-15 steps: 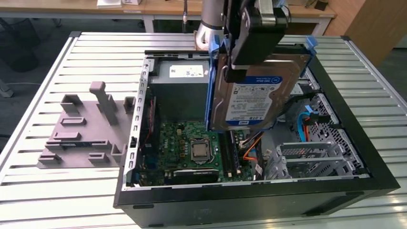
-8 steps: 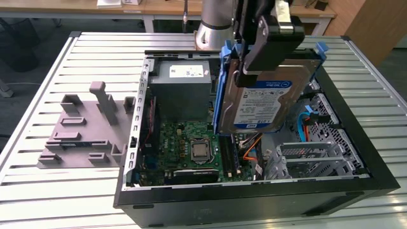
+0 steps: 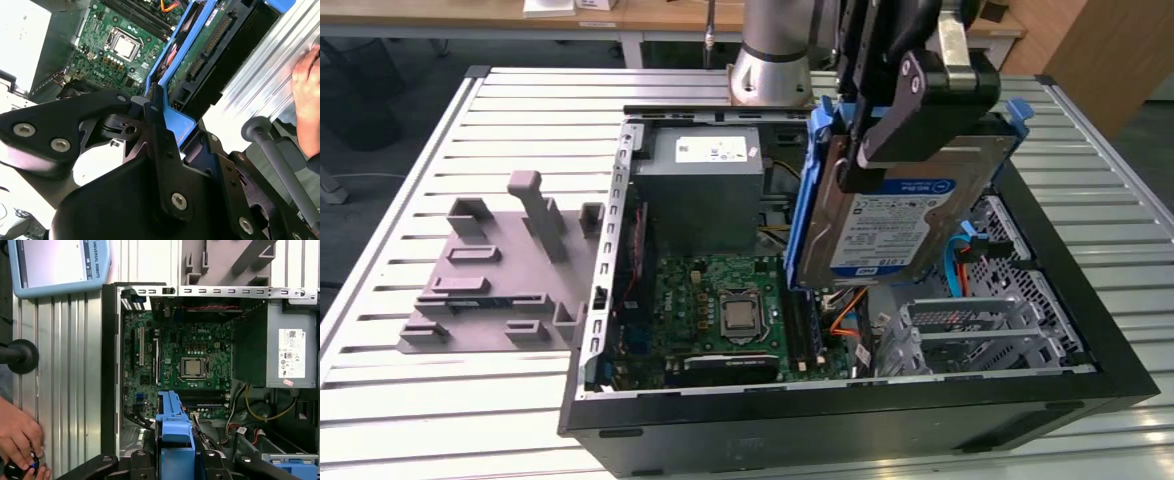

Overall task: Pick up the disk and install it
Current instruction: 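Insert the disk into the insertion slot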

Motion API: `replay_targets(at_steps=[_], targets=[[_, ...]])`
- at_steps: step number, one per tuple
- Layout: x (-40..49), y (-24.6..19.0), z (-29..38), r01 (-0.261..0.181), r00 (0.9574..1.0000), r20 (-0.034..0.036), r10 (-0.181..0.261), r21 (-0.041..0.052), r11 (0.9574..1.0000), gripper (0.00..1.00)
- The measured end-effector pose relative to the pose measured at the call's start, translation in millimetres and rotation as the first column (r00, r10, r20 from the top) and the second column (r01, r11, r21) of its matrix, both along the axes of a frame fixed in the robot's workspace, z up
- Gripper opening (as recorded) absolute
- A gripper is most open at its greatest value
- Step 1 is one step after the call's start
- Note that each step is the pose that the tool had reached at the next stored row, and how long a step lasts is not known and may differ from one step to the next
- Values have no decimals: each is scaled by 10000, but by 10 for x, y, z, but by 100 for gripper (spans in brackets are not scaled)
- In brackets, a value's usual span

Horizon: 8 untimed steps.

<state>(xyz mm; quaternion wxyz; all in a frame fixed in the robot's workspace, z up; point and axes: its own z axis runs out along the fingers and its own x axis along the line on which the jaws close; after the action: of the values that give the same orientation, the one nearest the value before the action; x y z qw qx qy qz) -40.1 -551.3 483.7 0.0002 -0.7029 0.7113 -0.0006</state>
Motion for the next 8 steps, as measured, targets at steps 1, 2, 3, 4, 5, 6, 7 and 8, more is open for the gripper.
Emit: replay_targets(at_steps=[1, 2, 3, 4, 5, 6, 7, 8], targets=[[6, -18, -3, 0, 10000, -1, 0, -2, 10000, 36], [10, -37, -8, 0, 10000, 0, 0, -2, 10000, 36], [16, -55, -13, 1, 10000, 0, -1, -1, 10000, 36], [23, -71, -17, 0, 10000, 0, 0, 0, 10000, 36], [32, -84, -21, -1, 10000, 0, 1, -1, 10000, 36], [44, -94, -25, -1, 10000, 0, 1, -1, 10000, 36], [59, -102, -30, 0, 10000, 0, 0, -1, 10000, 36], [77, -108, -35, 0, 10000, 1, 0, 1, 10000, 36]])
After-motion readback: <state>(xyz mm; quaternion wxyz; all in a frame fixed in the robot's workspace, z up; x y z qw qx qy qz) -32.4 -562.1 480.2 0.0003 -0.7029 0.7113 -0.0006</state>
